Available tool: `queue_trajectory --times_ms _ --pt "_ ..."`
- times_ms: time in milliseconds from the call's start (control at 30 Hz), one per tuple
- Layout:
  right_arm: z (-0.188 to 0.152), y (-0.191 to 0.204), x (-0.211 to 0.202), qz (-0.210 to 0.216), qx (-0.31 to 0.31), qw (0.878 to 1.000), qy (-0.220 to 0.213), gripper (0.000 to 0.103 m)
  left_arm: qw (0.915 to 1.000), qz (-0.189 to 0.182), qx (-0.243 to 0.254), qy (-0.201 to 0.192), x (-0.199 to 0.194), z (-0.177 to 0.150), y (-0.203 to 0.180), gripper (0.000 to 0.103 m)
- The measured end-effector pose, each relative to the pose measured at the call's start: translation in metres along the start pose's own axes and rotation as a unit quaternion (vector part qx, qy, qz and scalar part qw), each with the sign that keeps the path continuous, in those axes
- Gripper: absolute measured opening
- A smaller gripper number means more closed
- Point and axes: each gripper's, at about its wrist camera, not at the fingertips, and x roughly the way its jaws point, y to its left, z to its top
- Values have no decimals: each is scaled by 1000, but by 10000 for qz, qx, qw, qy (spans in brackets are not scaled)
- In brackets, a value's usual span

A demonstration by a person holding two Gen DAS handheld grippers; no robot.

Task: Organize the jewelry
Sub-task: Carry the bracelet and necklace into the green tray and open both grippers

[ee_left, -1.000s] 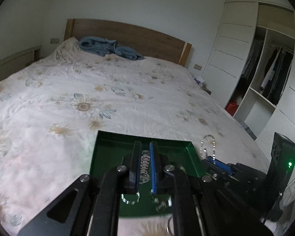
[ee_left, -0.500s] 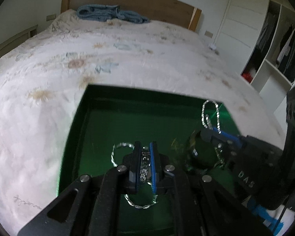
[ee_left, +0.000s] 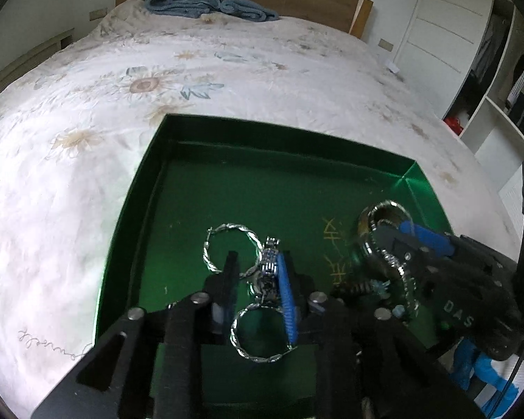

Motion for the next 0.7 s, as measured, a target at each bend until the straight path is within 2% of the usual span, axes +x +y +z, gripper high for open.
queue_trajectory --times_ms 67,267,700 --pt "1 -1 -6 41 38 10000 -67 49 10000 -19 -14 -31 -5 2 0 30" --pt "1 1 -29 11 27 9998 -216 57 9998 -45 -19 -194 -28 5 -2 36" --pt "-6 8 -84 -27 -42 9987 -500 65 9983 -4 -90 -569 -87 3 0 38"
